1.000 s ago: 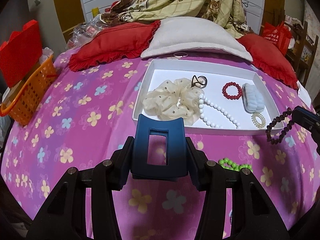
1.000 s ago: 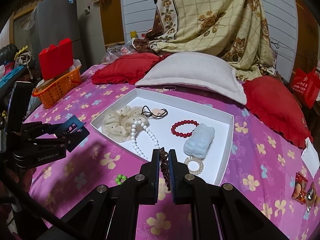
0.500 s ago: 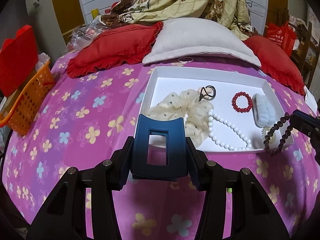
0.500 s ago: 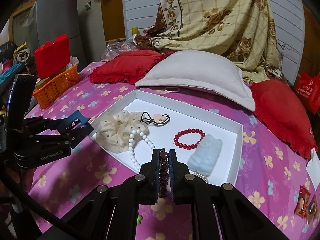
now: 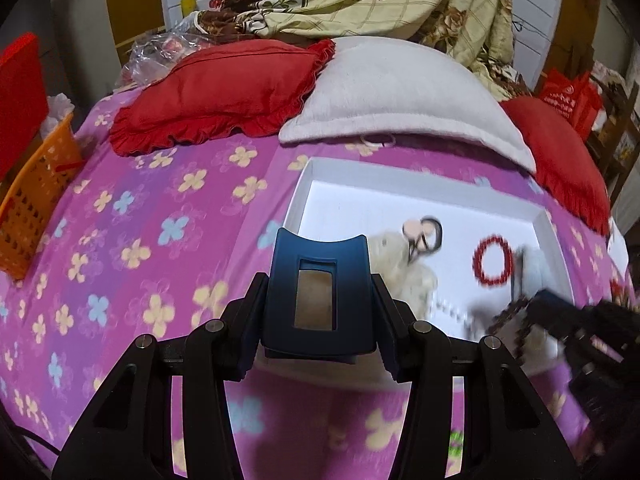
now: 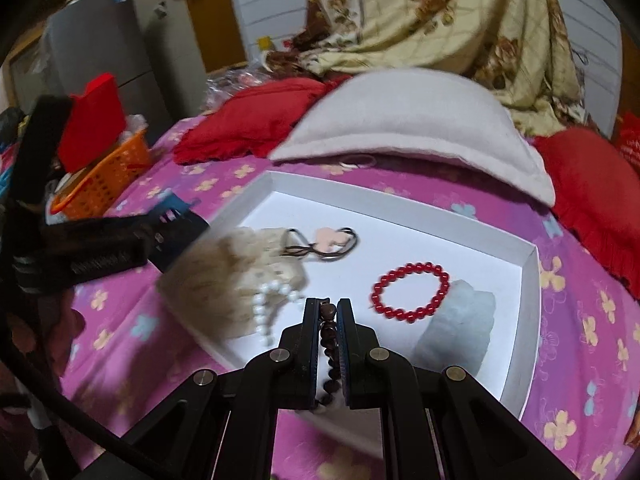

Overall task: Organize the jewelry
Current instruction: 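Lower the blue clip and brown bracelet into the tray, opening both grippers, then withdraw both grippers from the tray toward the green bead bracelet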

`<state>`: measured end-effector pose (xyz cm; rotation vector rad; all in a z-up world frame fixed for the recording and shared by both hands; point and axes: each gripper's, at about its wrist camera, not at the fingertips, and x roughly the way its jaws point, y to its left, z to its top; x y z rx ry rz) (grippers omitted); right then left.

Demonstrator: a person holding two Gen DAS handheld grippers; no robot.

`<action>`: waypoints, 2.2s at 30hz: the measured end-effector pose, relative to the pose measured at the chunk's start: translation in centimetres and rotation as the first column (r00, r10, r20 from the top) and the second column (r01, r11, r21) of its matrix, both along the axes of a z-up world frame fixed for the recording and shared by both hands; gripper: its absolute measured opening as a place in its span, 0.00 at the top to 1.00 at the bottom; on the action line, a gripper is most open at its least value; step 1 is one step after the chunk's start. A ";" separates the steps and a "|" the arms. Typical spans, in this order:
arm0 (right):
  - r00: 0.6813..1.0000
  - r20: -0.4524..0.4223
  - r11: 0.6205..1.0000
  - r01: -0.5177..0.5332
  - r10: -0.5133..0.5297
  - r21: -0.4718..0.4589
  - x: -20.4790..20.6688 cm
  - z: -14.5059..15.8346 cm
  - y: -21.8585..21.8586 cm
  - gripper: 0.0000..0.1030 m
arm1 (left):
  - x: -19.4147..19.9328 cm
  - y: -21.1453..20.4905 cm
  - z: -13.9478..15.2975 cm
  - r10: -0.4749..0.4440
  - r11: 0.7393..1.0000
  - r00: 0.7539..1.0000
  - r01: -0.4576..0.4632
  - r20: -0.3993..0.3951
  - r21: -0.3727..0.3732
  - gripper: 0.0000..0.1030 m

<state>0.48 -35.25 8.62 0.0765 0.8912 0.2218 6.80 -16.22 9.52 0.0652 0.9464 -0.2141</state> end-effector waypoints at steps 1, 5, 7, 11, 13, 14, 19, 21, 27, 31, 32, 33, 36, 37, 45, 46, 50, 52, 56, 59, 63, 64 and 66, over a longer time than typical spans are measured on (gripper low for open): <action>1.000 -0.008 1.000 0.010 -0.010 -0.004 0.5 -0.4 -0.3 0.92 | 0.9 -0.4 0.1 0.001 1.000 1.000 -0.001 -0.002 -0.001 0.53; 0.998 -0.018 0.997 0.056 -0.057 -0.059 1.9 -1.6 -1.6 0.92 | 3.6 -1.7 -0.4 -0.008 1.000 1.000 0.008 -0.029 -0.030 0.53; 0.997 -0.024 0.995 0.066 -0.068 -0.077 2.0 -2.1 -2.2 0.92 | 5.1 -2.7 -1.0 -0.023 0.999 0.999 0.021 -0.043 -0.044 0.53; 0.997 -0.044 0.993 0.057 -0.062 -0.101 1.8 -3.2 -2.7 0.92 | 7.5 -4.3 -2.2 -0.017 1.000 0.998 0.015 -0.062 -0.021 0.53; 0.997 -0.048 0.992 0.046 -0.052 -0.119 1.7 -3.6 -2.8 0.92 | 8.8 -5.1 -3.2 -0.019 1.000 0.997 0.018 -0.079 -0.019 0.53; 0.998 -0.051 0.992 0.038 -0.045 -0.122 1.5 -3.8 -2.9 0.92 | 9.1 -5.4 -3.6 -0.019 1.000 0.996 0.017 -0.083 -0.014 0.53; 0.998 -0.057 0.995 0.029 -0.035 -0.100 1.3 -4.1 -3.1 0.92 | 10.1 -6.3 -5.3 -0.002 1.000 0.994 0.003 -0.107 0.011 0.54; 0.998 -0.059 0.996 0.027 -0.032 -0.088 1.3 -4.1 -3.0 0.92 | 10.2 -6.3 -5.6 0.005 1.000 0.994 -0.004 -0.109 0.010 0.54; 0.996 -0.085 0.999 0.029 -0.031 -0.029 1.3 -4.3 -3.2 0.87 | 10.1 -6.2 -6.0 0.020 1.000 0.994 -0.020 -0.109 -0.002 0.46; 0.997 -0.067 0.999 0.047 -0.046 0.014 0.6 -3.7 -3.4 0.59 | 9.6 -5.7 -5.2 0.026 0.999 0.995 -0.029 -0.093 -0.026 0.37; 0.997 -0.064 0.999 0.049 -0.048 0.017 0.4 -3.5 -3.4 0.59 | 9.3 -5.6 -4.8 0.024 0.999 0.996 -0.027 -0.085 -0.030 0.35; 0.997 -0.064 0.999 0.050 -0.049 0.017 0.3 -3.4 -3.3 0.59 | 9.1 -5.6 -4.6 0.022 0.999 0.997 -0.025 -0.078 -0.031 0.35; 0.997 -0.064 0.999 0.052 -0.051 0.012 0.0 -3.1 -3.0 0.59 | 8.2 -5.7 -3.5 0.007 1.000 0.999 -0.007 -0.044 -0.012 0.35; 0.996 -0.065 0.998 0.054 -0.053 0.011 -0.2 -3.0 -3.0 0.59 | 7.8 -5.7 -3.1 0.001 1.000 0.999 -0.001 -0.033 -0.005 0.35; 0.994 -0.060 0.996 0.089 -0.089 -0.006 -1.7 -1.9 -2.9 0.58 | 4.8 -5.3 -1.2 -0.017 0.999 0.999 0.016 0.033 0.031 0.35; 0.994 -0.058 0.996 0.093 -0.093 -0.011 -2.0 -1.7 -2.9 0.58 | 4.2 -5.1 -0.9 -0.018 0.999 0.999 0.017 0.039 0.032 0.35; 0.992 -0.056 0.994 0.112 -0.112 -0.015 -3.6 -1.2 -2.9 0.57 | 2.1 -4.6 -0.4 -0.019 0.999 0.998 0.018 0.057 0.034 0.35; 0.992 -0.051 0.993 0.117 -0.117 -0.019 -4.3 -0.9 -2.8 0.55 | 0.7 -4.3 -0.1 -0.021 0.999 0.997 0.018 0.072 0.041 0.35; 0.991 -0.029 0.991 0.128 -0.129 -0.033 -6.3 -0.1 -2.4 0.47 | -1.8 -4.0 0.7 -0.026 0.999 0.994 0.021 0.102 0.047 0.35; 0.990 -0.011 0.990 0.137 -0.138 -0.045 -8.2 0.5 -2.1 0.41 | -4.2 -3.7 1.2 -0.044 0.998 0.992 0.038 0.122 0.053 0.35; 0.991 0.001 0.989 0.132 -0.132 -0.060 -10.7 1.0 -2.1 0.41 | -6.6 -3.3 1.8 -0.065 0.997 0.989 0.058 0.133 0.051 0.35; 0.991 0.000 0.990 0.131 -0.131 -0.061 -11.5 0.9 -2.2 0.41 | -7.4 -2.8 1.8 -0.070 0.997 0.990 0.067 0.122 0.035 0.35; 0.992 -0.011 0.991 0.123 -0.124 -0.061 -12.8 0.6 -2.4 0.41 | -8.5 -2.2 1.7 -0.076 0.997 0.992 0.075 0.102 0.007 0.35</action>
